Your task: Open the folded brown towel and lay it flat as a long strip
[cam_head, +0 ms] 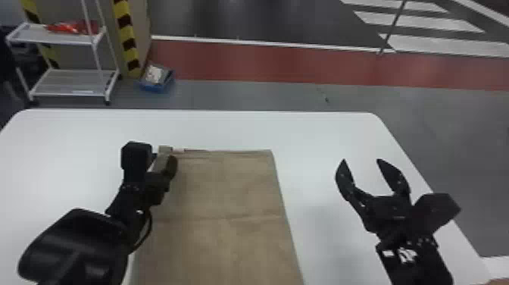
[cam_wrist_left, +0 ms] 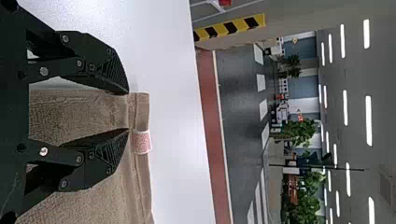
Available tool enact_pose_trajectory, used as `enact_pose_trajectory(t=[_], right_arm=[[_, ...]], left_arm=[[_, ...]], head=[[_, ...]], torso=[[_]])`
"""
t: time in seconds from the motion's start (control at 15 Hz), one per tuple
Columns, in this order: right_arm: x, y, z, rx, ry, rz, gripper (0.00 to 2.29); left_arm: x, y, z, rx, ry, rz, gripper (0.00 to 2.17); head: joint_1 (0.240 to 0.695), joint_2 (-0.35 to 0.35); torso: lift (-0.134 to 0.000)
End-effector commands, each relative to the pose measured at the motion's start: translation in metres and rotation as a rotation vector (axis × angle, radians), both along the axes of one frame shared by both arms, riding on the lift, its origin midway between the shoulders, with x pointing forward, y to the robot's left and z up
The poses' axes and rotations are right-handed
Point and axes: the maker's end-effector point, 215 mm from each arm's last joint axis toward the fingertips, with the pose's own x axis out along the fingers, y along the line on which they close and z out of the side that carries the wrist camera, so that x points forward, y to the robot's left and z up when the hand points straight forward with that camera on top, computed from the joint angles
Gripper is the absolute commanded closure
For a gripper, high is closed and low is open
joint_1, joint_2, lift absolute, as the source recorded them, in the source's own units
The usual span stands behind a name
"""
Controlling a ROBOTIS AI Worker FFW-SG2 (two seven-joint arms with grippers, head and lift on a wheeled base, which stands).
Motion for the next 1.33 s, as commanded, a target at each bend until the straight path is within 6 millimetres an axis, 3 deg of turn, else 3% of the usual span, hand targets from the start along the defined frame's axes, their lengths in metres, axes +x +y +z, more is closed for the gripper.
enact_pose_trajectory(t=[0.0,0.2,0.33,0.4,0.47,0.93,1.2,1.27], right_arm=[[0.000,0.002,0.000,0.000,0.001,0.003,0.19],[-0.002,0.002,0.000,0.001,0.000,0.003,0.19],[-0.002,0.002,0.002,0.002,-0.003,0.003,0.19],[-0.002,0.002,0.002,0.002,-0.003,0.003,0.19],[-0.002,0.002,0.002,0.002,-0.003,0.003,0.19],[0.001,0.003,0.003,0.004,-0.006,0.003,0.19],[0.001,0.002,0.004,0.006,-0.009,0.003,0.19],[0.002,0.002,0.005,0.006,-0.011,0.003,0.19]], left_arm=[[-0.001,-0.002,0.005,0.001,-0.001,-0.004,0.71],[-0.004,-0.003,-0.002,0.009,0.021,-0.014,0.71],[-0.004,-0.002,-0.002,0.011,0.018,-0.008,1.09],[-0.005,-0.003,-0.003,0.010,0.020,-0.012,1.16],[-0.006,-0.002,-0.002,0.010,0.016,-0.005,1.42],[-0.019,-0.006,0.040,-0.032,-0.046,-0.018,1.44],[-0.057,0.011,0.062,-0.018,-0.013,-0.030,1.44],[-0.071,0.011,0.060,-0.005,0.028,-0.044,1.44]], head=[[0.695,-0.147],[0.695,-0.146],[0.695,-0.147],[0.695,-0.148],[0.695,-0.148],[0.695,-0.148],[0.695,-0.150],[0.695,-0.147]], torso=[[-0.123],[-0.123],[-0.123],[-0.123],[-0.123],[-0.123],[-0.123],[-0.123]])
